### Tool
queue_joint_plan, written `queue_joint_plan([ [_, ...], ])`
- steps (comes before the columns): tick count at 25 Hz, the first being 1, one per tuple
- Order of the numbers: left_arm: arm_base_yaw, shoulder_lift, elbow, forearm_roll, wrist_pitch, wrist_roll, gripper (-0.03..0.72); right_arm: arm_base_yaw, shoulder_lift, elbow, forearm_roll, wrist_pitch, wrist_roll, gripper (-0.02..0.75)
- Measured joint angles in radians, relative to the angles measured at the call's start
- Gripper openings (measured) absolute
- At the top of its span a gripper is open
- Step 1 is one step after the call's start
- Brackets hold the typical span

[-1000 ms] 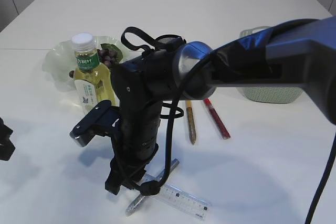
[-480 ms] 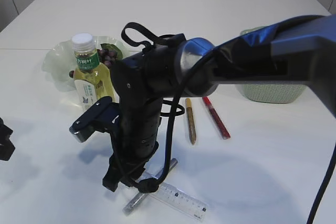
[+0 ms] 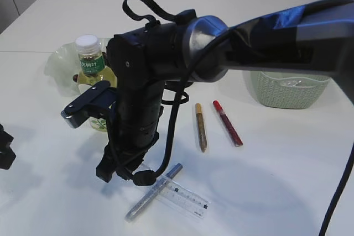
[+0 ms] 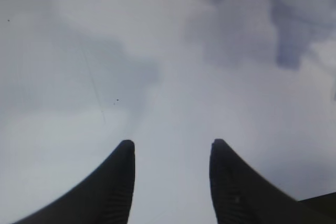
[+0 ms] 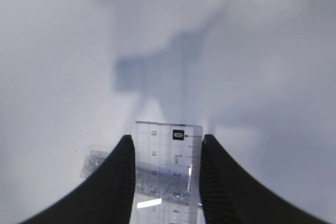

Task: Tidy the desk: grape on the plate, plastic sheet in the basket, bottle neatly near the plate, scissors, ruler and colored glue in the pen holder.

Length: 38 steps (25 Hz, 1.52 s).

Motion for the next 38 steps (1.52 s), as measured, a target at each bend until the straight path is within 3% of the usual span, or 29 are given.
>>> queue_joint_plan([
  [7,0.0,0.0,0.0,0.0,0.002,0.0,0.342,-0.072,-0.019,-0.048,0.037,0.041,0.002,0.291],
  [17,0.0,0.0,0.0,0.0,0.002,0.0,0.342,-0.353,-0.096,-0.129,0.284,0.022,-0.056,0.29],
  [25,0.0,0.0,0.0,-0.01,0.041,0.0,0.342,-0.524,-0.096,-0.151,0.74,-0.181,-0.34,0.29],
  [33,0.0,0.0,0.0,-0.012,0.057,0.0,0.342,-0.554,-0.045,-0.185,1.293,-0.375,-0.85,0.29],
  [38,0.0,0.0,0.0,-0.012,0.08,0.0,0.342,-0.554,0.065,-0.302,1.475,-0.398,-1.126,0.29],
])
